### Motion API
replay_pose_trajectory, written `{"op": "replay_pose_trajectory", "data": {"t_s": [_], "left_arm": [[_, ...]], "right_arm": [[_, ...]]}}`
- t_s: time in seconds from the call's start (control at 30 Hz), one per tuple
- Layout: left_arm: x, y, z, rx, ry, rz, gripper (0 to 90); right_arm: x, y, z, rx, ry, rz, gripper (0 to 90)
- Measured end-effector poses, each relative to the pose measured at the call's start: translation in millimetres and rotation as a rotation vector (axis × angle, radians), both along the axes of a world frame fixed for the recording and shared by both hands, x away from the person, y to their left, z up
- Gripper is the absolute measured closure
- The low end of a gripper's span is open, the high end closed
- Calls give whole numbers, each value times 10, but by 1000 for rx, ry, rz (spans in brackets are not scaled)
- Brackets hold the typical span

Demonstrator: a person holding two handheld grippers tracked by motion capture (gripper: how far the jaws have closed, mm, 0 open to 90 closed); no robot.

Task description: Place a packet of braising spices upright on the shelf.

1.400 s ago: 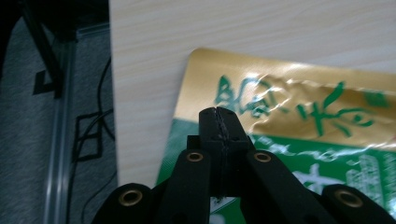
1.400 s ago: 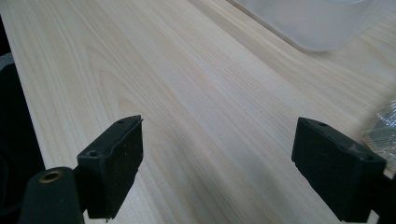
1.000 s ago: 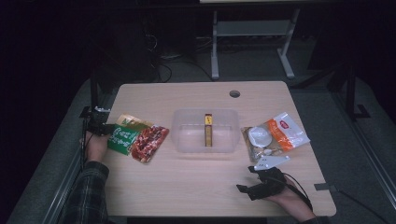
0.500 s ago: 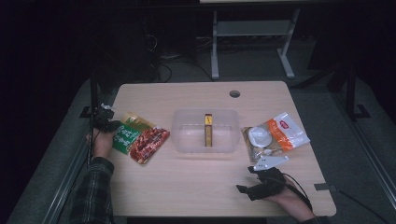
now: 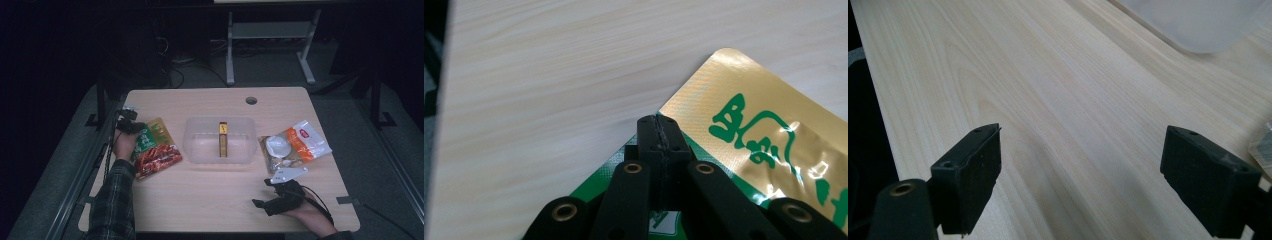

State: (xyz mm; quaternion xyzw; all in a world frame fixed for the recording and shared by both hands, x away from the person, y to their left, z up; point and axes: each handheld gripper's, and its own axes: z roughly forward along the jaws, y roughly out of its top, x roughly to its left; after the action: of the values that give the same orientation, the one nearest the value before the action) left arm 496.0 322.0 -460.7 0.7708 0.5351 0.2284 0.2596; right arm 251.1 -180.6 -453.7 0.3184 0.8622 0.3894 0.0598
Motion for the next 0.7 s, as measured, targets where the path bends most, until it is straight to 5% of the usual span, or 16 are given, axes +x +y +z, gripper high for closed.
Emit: {"op": "replay_pose_trajectory", "data": {"t_s": [0.17,0.37,0.7], "left_arm": [[-35,-175,-7,-32,5,-43,900],[-114,-379,14,-8,26,-119,900],[-286,-487,31,-19,51,-197,900]], "right_arm": [[-4,10,5,-7,-9,9,162],[-19,20,5,-17,-10,13,163],[-18,33,0,-33,-21,20,162]]}}
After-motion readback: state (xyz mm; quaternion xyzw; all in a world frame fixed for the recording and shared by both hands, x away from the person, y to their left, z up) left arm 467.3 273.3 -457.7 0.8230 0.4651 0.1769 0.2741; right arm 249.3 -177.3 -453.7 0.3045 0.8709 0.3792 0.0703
